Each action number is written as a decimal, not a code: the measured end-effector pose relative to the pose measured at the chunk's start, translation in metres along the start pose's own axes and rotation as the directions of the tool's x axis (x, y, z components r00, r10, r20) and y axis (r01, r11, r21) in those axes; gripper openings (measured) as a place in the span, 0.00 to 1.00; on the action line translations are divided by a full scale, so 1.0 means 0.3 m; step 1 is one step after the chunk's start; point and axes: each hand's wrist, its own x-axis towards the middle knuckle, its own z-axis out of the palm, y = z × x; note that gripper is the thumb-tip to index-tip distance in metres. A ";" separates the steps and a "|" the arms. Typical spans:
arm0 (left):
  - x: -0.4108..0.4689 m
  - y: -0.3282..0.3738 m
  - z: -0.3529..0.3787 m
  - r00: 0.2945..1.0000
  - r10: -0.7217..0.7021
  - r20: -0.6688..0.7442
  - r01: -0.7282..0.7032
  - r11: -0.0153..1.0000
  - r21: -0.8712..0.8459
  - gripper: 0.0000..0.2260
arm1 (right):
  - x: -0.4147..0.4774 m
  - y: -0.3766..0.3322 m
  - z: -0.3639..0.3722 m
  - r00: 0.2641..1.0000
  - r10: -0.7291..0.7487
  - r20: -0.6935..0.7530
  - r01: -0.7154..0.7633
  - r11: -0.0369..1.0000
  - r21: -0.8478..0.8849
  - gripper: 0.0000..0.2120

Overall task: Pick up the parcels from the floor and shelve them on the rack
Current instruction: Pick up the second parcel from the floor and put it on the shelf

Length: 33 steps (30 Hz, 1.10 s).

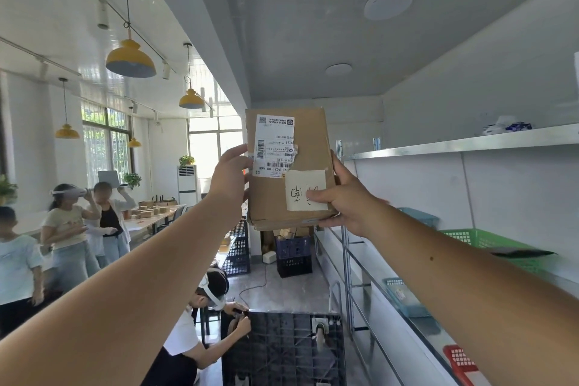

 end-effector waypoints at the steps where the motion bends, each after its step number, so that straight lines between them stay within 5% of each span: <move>1: 0.005 0.002 -0.001 1.000 0.004 0.003 -0.004 1.000 0.004 0.21 | 0.002 0.006 0.005 1.000 -0.004 -0.010 0.004 1.000 0.013 0.54; 7: 0.038 0.033 -0.002 0.998 0.052 0.045 -0.058 0.990 0.127 0.21 | 0.019 0.051 0.025 0.993 -0.074 -0.090 0.074 0.997 0.004 0.42; 11: 0.052 0.042 -0.001 0.991 0.113 0.068 -0.126 0.964 0.233 0.21 | 0.035 0.080 0.033 0.980 -0.146 -0.137 0.152 0.988 0.036 0.52; 16: 0.059 0.055 -0.024 0.978 0.198 0.060 -0.207 0.936 0.285 0.30 | 0.046 0.110 0.027 0.960 -0.136 -0.244 0.146 0.989 0.025 0.50; 25: 0.085 0.056 -0.062 0.977 0.208 0.053 -0.214 0.948 0.236 0.17 | 0.043 0.125 0.025 0.966 -0.032 -0.258 0.130 0.918 0.374 0.63; 31: 0.081 -0.007 -0.078 0.988 0.150 -0.024 -0.150 0.989 0.013 0.15 | 0.049 0.127 0.029 0.988 -0.009 -0.152 0.088 0.848 0.522 0.26; 33: 0.073 -0.036 -0.076 0.991 0.123 -0.060 -0.127 0.990 -0.068 0.15 | 0.043 0.121 0.038 0.988 -0.021 -0.151 0.097 0.853 0.513 0.23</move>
